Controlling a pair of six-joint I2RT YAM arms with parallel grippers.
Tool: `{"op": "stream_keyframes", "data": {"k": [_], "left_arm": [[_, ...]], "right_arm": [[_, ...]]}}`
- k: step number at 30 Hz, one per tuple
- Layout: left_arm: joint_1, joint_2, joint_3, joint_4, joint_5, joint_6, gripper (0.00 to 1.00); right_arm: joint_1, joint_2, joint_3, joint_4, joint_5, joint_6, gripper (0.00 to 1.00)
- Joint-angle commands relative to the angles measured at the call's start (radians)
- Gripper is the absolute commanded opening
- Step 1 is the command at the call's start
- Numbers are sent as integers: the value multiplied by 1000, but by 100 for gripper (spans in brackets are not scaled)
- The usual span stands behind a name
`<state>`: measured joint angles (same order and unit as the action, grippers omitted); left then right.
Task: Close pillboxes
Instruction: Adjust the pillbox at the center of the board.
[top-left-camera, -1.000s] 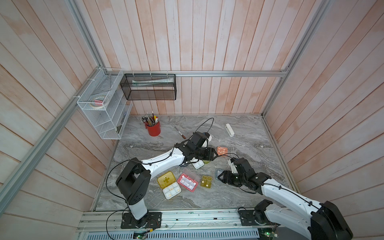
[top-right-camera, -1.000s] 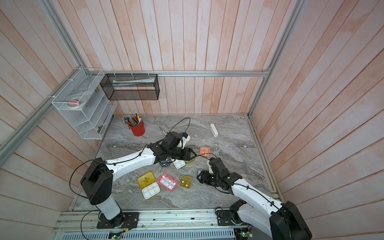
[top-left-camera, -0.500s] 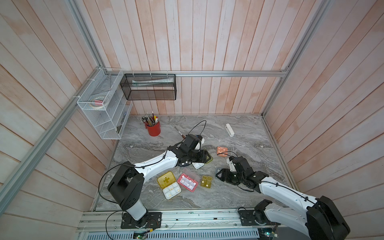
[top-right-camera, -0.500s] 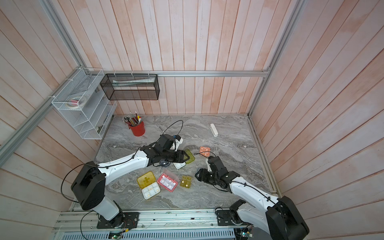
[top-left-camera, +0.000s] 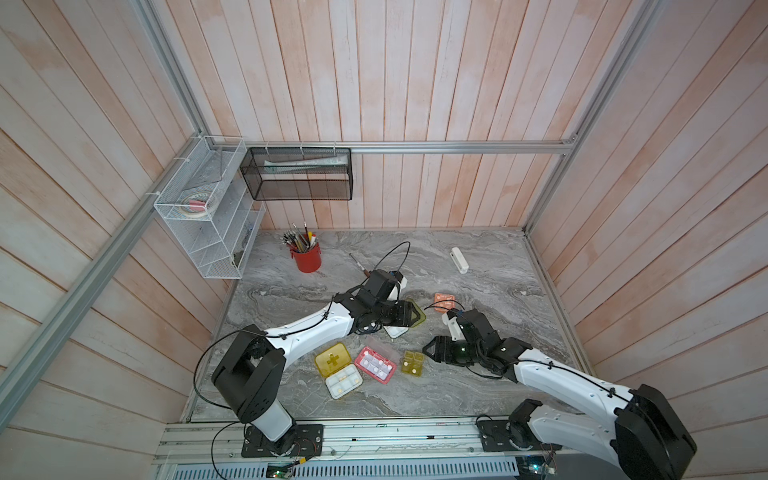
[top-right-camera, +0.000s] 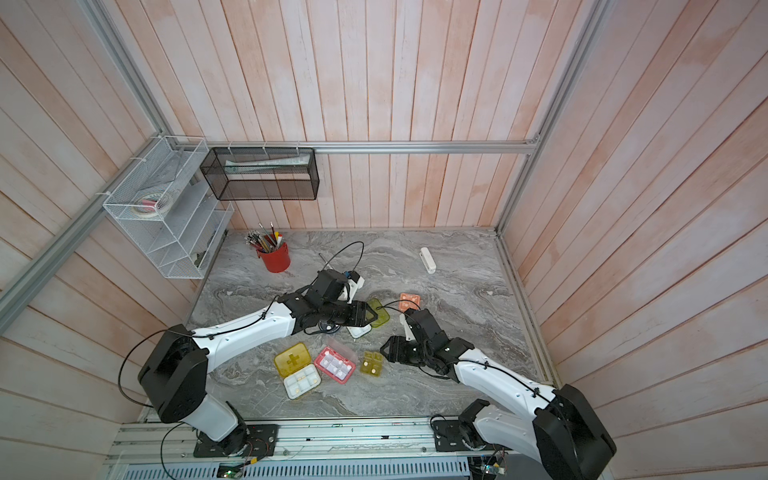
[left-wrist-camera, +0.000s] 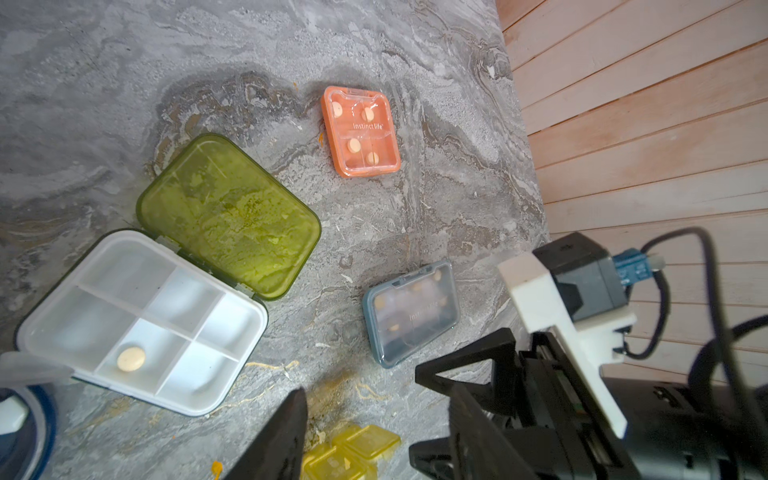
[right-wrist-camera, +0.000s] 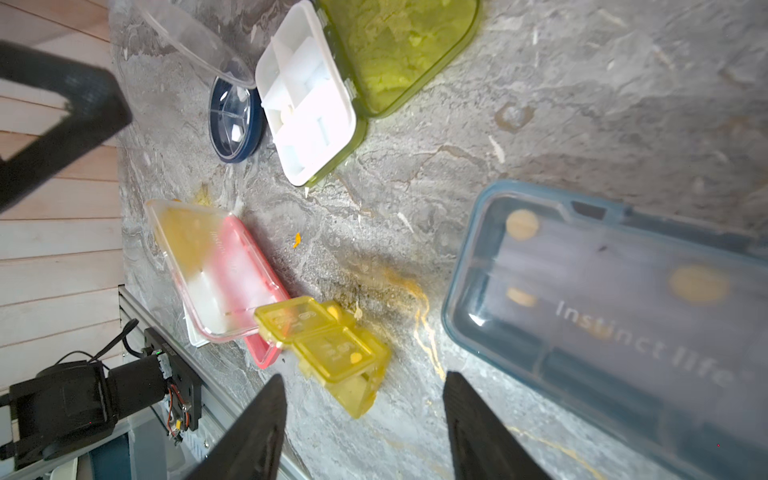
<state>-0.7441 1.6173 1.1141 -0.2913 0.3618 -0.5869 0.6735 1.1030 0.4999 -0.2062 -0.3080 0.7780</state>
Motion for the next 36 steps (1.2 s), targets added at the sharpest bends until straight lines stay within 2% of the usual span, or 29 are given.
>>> {"op": "stream_keyframes", "data": {"k": [1, 13, 26, 36], "left_arm": [[6, -22, -11, 16, 12, 4, 57], [8, -27, -30, 20, 12, 2, 57], [16, -37, -67, 30, 17, 1, 57], [25, -57, -81, 28, 16, 4, 57]], "right_arm": [[6, -11, -14, -42, 38, 8, 63], [2, 8, -54, -26, 65, 23, 63], [-112, 9, -76, -15, 53, -23, 64], [-171, 72, -74, -4, 32, -66, 65]]}}
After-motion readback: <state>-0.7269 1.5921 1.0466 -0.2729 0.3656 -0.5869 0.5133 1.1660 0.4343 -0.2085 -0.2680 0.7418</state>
